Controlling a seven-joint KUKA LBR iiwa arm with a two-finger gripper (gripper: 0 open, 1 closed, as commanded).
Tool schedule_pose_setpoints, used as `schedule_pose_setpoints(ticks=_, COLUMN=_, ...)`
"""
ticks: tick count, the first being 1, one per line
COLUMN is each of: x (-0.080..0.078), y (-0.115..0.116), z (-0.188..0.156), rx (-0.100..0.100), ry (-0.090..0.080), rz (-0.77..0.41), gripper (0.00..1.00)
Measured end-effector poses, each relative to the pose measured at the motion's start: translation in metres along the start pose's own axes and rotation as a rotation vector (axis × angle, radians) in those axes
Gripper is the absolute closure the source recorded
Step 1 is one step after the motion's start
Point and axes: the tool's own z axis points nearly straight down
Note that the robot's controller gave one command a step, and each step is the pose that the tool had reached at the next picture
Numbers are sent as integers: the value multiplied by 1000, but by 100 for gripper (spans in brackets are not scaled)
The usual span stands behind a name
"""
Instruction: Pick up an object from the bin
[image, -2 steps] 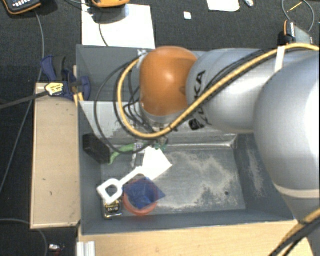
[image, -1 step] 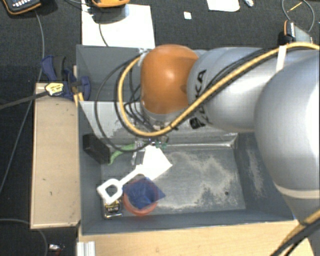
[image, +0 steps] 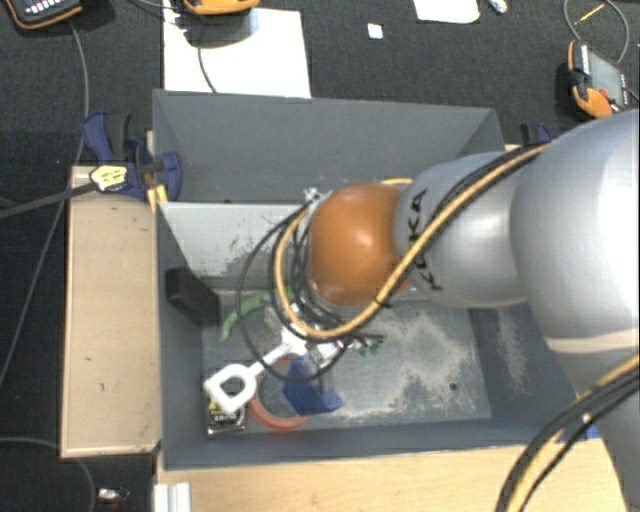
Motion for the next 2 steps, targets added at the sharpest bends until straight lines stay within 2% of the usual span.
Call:
schedule_pose_setpoints(ticks=1, x=-6, y=-2, z=-61, rx=3, ry=-6, rz=23, gripper=0)
schedule_pose_setpoints(ticks=2, x=-23, y=-27, z=-28, rx=0, ry=-2, rz=25, gripper=0)
